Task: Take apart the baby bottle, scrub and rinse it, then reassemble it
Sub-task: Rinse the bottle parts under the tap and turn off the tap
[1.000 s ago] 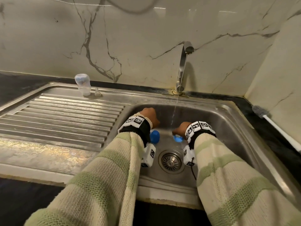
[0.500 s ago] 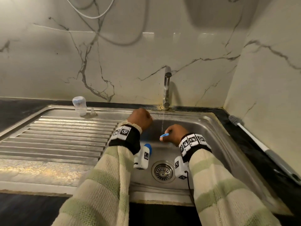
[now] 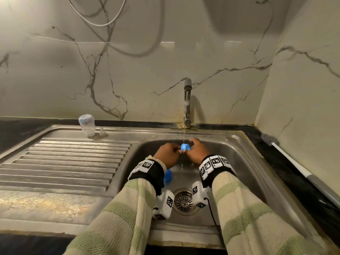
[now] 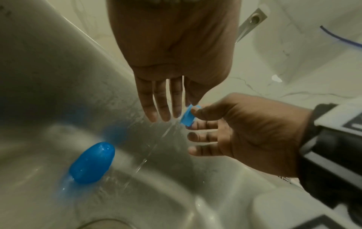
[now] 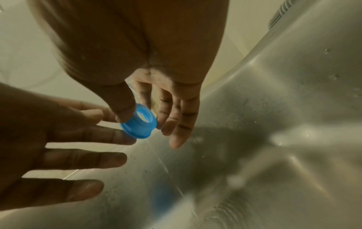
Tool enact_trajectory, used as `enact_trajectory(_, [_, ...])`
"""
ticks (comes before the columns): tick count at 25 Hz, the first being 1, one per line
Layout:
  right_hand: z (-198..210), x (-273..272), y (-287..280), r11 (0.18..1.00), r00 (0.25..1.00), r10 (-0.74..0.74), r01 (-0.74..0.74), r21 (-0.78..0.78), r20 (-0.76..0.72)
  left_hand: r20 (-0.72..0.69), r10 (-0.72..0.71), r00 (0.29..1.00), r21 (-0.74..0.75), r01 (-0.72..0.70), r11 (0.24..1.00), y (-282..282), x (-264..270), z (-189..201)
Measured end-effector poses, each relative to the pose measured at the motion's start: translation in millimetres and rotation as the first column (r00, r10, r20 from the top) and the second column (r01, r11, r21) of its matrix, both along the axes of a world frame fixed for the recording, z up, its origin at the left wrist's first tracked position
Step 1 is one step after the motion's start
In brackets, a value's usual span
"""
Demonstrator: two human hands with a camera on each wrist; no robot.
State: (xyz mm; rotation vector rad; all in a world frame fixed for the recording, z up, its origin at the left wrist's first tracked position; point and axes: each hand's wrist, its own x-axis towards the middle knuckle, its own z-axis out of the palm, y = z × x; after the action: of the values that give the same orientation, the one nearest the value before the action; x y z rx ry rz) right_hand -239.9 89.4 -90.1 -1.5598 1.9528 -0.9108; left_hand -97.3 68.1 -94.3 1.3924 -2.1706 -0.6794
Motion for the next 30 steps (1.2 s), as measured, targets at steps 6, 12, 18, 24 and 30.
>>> enact_trajectory(6, [-10,0,-17,0.985,0.991,-0.047,0.066,-0.158,0.124,-0.057,-0.012,0.998,-0.046,0.01,0.999,-10,-2,0])
enact_trajectory(12, [-3,3,-10,0.974,0.995,-0.095,0.088,-0.21,-0.026,-0.067,-0.034,0.997,-0.052,0.03,0.998,-2,-4,2])
enact_trajectory(18, [3,8,-7,0.946,0.991,-0.132,0.124,-0.299,-0.007,-0.111,-0.078,0.991,-0.061,0.072,0.996,4,-2,7])
enact_trajectory(24, [-4,12,-14,0.94,0.99,-0.046,0.088,-0.33,0.134,-0.224,-0.006,0.975,-0.034,-0.001,0.999,-2,3,7])
enact_trajectory(30, [-7,16,-22,0.971,0.992,-0.003,0.032,-0.235,0.125,-0.264,0.084,0.961,-0.109,-0.116,0.987,-7,0,10])
